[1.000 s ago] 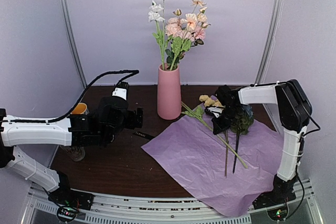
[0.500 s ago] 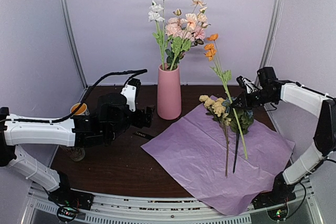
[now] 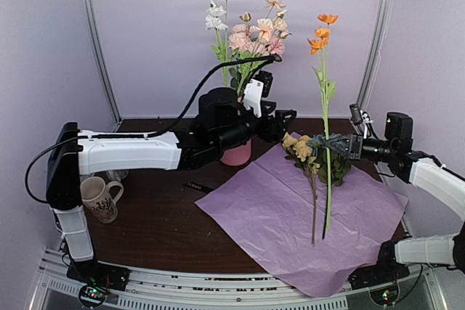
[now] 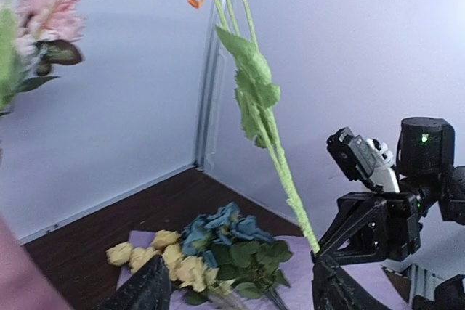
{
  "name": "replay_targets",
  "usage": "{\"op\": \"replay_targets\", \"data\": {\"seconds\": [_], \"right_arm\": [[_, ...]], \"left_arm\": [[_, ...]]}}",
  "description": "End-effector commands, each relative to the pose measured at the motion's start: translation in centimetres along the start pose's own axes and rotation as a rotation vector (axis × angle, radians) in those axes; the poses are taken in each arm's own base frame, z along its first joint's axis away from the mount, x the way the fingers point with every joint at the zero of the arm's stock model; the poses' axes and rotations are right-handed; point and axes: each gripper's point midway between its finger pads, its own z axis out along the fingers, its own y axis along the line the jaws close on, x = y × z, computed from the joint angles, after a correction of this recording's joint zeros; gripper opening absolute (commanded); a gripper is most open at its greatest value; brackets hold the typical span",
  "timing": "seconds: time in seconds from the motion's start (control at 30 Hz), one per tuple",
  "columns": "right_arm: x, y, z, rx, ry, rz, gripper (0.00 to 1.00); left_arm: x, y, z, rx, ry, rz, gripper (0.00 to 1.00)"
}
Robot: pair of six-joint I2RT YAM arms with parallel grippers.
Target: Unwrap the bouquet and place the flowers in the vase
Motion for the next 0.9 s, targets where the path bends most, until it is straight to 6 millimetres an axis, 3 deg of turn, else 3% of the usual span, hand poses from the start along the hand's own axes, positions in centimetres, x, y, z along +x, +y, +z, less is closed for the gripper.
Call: {"op": "replay_targets", "data": {"seconds": [0.0, 0.23, 0.47, 0.6, 0.87], "right_arm": [[-1.3, 2.9, -0.9, -0.111, -0.069, -0.094, 0.0], [-0.7, 3.2, -0.9, -0.126, -0.051, -0.14, 0.0], [0.2, 4.5, -1.1, -0.191, -0.021, -0.193, 0.0], [0.3, 4.5, -1.0, -0.191, -0.012, -0.197, 0.0], [1.1, 4.3, -0.7, -0.188, 0.019, -0.215, 0.0]], "left_arm": [[-1.9, -5.1, 2.8, 0.271, -0.088, -0.097, 0.67], [-1.8, -7.3, 6.0, 0.37, -0.091, -0.165, 0.64], [0.0, -7.3, 8.1, 0.357, -0.034, -0.219, 0.54], [-0.1, -7.8, 8.4, 0.382, -0.032, -0.21, 0.39], [-0.9, -8.2, 8.4, 0.399, -0.038, -0.191, 0.19]]}}
